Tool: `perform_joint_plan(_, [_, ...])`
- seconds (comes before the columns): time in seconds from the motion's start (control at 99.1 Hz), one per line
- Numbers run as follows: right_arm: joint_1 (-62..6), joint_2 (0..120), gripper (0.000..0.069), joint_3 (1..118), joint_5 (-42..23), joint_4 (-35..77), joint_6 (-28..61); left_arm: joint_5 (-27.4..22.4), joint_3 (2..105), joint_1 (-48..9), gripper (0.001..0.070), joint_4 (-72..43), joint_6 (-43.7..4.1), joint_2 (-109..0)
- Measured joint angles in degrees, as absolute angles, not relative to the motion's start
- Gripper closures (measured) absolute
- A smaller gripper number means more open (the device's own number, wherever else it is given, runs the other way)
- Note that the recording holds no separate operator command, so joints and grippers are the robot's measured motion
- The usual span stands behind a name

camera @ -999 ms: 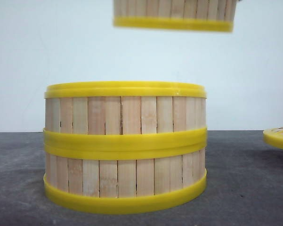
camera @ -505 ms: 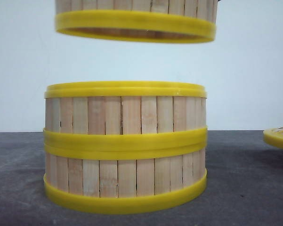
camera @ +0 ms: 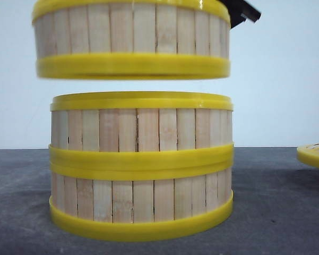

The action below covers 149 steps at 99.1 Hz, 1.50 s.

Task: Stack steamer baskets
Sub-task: 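Place the basket on top of the two-basket stack and release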

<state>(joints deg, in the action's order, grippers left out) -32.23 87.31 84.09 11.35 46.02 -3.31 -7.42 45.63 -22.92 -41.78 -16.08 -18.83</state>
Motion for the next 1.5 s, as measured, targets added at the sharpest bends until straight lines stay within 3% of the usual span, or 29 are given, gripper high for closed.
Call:
perform_joint_plan(0.787, [-31.79,89.54,0.0652,84.09,7.27,47.62,-3.20,-7.42,45.63,-22.92,0.0468,-41.78,-14.81,-18.83])
perform_joint_plan(0.858, [-31.81,89.91,0.0601,84.09,7.31,47.55,-3.20,-7.42,45.63,-22.92,0.0468,-41.78,-14.72,-18.83])
perform_joint_plan(0.979, [-31.75,89.93,0.0398,84.09,7.31,46.74,-3.25,-7.42,45.63,-22.92,0.0468,-41.76,-14.63,-18.83])
perform_joint_plan(1.05, [-31.75,89.93,0.0340,84.09,7.31,46.15,-3.25,-7.42,45.63,-22.92,0.0468,-41.78,-14.63,-18.83])
perform_joint_plan(1.292, [-31.00,88.05,0.0310,84.07,7.01,43.31,-3.25,-7.42,45.63,-22.92,0.0468,-41.78,-14.61,-18.83])
perform_joint_plan(1.504, [-29.91,76.20,0.0310,84.07,0.80,41.82,-3.27,-7.42,45.63,-22.92,0.0468,-40.99,-14.61,-18.83])
